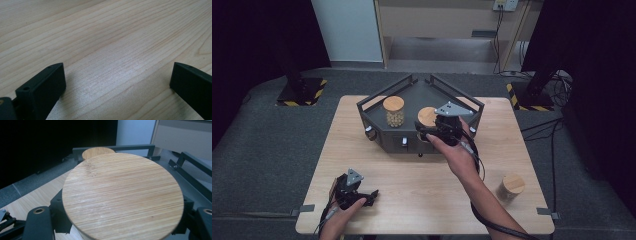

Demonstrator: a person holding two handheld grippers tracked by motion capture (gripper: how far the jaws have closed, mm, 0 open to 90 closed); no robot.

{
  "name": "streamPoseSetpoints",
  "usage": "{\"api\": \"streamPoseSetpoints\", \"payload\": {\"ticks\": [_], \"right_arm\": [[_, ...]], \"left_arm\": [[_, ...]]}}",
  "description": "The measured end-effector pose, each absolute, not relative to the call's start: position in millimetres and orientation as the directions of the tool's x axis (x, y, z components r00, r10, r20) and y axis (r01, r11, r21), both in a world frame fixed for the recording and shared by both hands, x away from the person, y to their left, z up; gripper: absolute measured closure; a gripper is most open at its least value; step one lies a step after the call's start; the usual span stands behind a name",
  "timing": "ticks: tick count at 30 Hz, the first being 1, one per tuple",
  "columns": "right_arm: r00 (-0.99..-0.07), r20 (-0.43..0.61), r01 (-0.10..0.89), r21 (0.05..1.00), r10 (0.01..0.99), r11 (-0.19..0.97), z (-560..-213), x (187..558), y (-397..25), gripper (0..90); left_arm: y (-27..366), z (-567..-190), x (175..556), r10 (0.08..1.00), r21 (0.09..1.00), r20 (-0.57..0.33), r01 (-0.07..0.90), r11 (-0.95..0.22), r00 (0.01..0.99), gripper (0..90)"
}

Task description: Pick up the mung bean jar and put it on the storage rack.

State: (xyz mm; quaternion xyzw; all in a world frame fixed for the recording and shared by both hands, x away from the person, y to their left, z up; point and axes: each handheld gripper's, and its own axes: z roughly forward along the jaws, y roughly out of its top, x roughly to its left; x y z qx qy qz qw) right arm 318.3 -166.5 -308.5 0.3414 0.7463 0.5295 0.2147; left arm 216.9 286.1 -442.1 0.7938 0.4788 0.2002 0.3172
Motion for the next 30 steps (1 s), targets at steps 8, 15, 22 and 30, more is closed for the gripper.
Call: {"api": "streamPoseSetpoints", "payload": {"ticks": [8, 15, 22, 30], "right_arm": [[-0.667, 0.037, 0.284, 0.936, 0.745, 0.208, -300.2, 327.2, -159.5, 25.4], [-0.659, 0.038, 0.290, 0.934, 0.751, 0.207, -297.1, 336.3, -154.8, 25.4], [-0.651, 0.040, 0.297, 0.933, 0.758, 0.205, -295.6, 345.8, -150.6, 25.4], [-0.637, 0.043, 0.307, 0.930, 0.770, 0.203, -294.5, 356.8, -145.3, 25.4]], "left_arm": [[286.1, -442.0, 217.0, 0.887, 0.695, 0.014, 0.633, -0.340, 0.462, 0.0], [286.2, -442.1, 217.0, 0.887, 0.695, 0.014, 0.633, -0.340, 0.462, 0.0], [286.3, -442.1, 217.1, 0.887, 0.695, 0.014, 0.633, -0.341, 0.463, 0.0], [286.3, -442.1, 217.3, 0.886, 0.696, 0.014, 0.632, -0.341, 0.463, 0.0]]}}
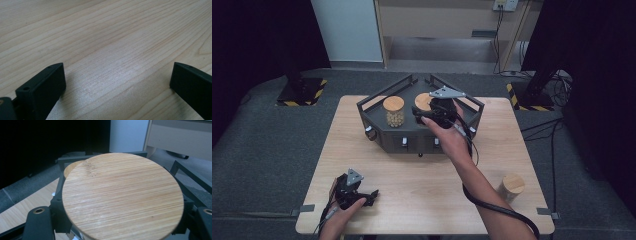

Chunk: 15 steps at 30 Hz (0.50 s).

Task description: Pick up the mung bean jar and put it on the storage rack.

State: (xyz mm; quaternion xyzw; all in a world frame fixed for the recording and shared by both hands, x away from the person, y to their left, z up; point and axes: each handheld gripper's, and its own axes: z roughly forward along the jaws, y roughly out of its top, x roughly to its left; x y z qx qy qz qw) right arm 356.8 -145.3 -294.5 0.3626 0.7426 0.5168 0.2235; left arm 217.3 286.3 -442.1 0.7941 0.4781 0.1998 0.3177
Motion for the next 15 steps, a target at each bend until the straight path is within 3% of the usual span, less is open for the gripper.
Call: {"api": "streamPoseSetpoints", "payload": {"ticks": [15], "right_arm": [[-0.611, 0.053, 0.328, 0.925, 0.790, 0.192, -295.4, 375.1, -135.9, 25.4]], "left_arm": [[286.1, -442.4, 217.1, 0.887, 0.697, 0.013, 0.632, -0.339, 0.462, 0.0]]}}
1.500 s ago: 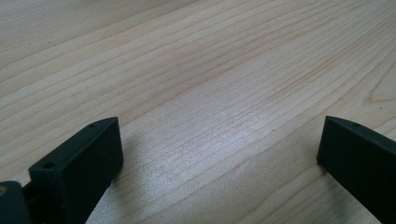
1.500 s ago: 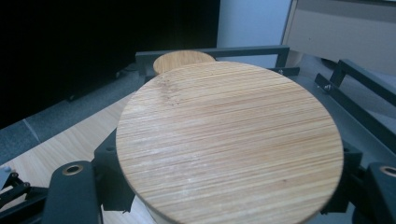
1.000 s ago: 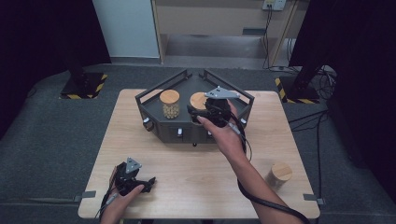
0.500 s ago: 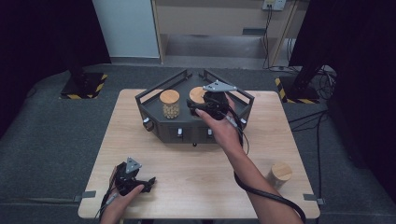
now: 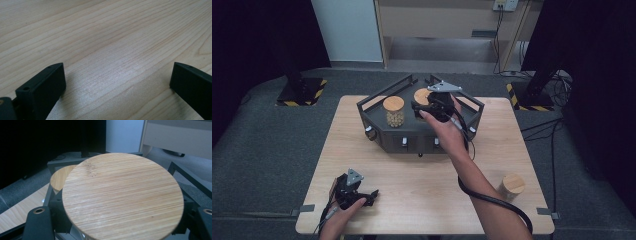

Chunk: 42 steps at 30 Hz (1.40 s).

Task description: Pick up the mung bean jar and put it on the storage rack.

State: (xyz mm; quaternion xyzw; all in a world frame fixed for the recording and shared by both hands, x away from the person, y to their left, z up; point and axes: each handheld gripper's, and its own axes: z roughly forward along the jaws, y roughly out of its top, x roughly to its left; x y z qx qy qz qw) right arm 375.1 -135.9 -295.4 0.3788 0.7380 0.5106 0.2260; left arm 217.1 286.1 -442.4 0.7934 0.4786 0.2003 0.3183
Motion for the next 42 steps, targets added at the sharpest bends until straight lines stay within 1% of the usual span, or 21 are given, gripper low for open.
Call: {"api": "streamPoseSetpoints", "payload": {"ticks": [13, 23, 42], "right_arm": [[-0.597, 0.051, 0.353, 0.913, 0.800, 0.205, -304.9, 388.0, -129.4, 25.4], [-0.592, 0.047, 0.379, 0.898, 0.805, 0.226, -319.1, 398.2, -119.6, 25.4], [-0.588, 0.049, 0.405, 0.882, 0.807, 0.242, -327.6, 403.2, -117.2, 25.4]], "left_arm": [[286.2, -442.4, 217.2, 0.887, 0.697, 0.013, 0.632, -0.339, 0.462, 0.0], [286.1, -442.4, 217.3, 0.887, 0.697, 0.013, 0.632, -0.339, 0.462, 0.0], [286.0, -442.4, 217.5, 0.887, 0.697, 0.013, 0.632, -0.339, 0.461, 0.0]]}}
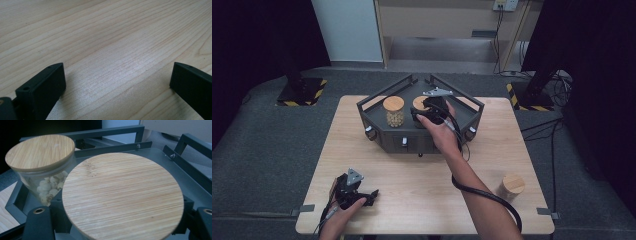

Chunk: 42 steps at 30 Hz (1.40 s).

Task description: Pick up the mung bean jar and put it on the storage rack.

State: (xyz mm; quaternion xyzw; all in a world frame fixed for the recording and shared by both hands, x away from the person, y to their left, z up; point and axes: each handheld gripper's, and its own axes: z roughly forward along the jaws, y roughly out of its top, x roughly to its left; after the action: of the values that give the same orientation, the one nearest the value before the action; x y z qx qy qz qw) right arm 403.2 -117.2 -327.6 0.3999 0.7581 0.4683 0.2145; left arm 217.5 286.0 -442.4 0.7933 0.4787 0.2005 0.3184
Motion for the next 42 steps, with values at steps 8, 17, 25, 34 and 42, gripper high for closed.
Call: {"api": "streamPoseSetpoints", "payload": {"ticks": [8, 17, 25, 34, 42], "right_arm": [[-0.584, 0.052, 0.416, 0.876, 0.810, 0.244, -331.2, 405.0, -117.2, 25.4], [-0.584, 0.051, 0.420, 0.873, 0.810, 0.248, -330.9, 406.2, -117.0, 25.4], [-0.587, 0.042, 0.414, 0.874, 0.808, 0.256, -331.6, 405.4, -116.2, 25.2], [-0.588, 0.038, 0.407, 0.877, 0.808, 0.255, -333.4, 404.1, -116.3, 25.1], [-0.590, 0.041, 0.406, 0.878, 0.806, 0.253, -334.2, 404.5, -117.2, 24.9]], "left_arm": [[285.9, -442.4, 217.5, 0.887, 0.697, 0.013, 0.632, -0.339, 0.461, 0.0], [286.0, -442.4, 217.5, 0.887, 0.697, 0.014, 0.632, -0.339, 0.462, 0.0], [285.9, -442.4, 217.5, 0.887, 0.697, 0.013, 0.632, -0.339, 0.461, 0.0], [285.8, -442.4, 217.4, 0.887, 0.697, 0.014, 0.632, -0.339, 0.461, 0.0], [285.8, -442.4, 217.4, 0.888, 0.697, 0.013, 0.632, -0.338, 0.461, 0.0]]}}
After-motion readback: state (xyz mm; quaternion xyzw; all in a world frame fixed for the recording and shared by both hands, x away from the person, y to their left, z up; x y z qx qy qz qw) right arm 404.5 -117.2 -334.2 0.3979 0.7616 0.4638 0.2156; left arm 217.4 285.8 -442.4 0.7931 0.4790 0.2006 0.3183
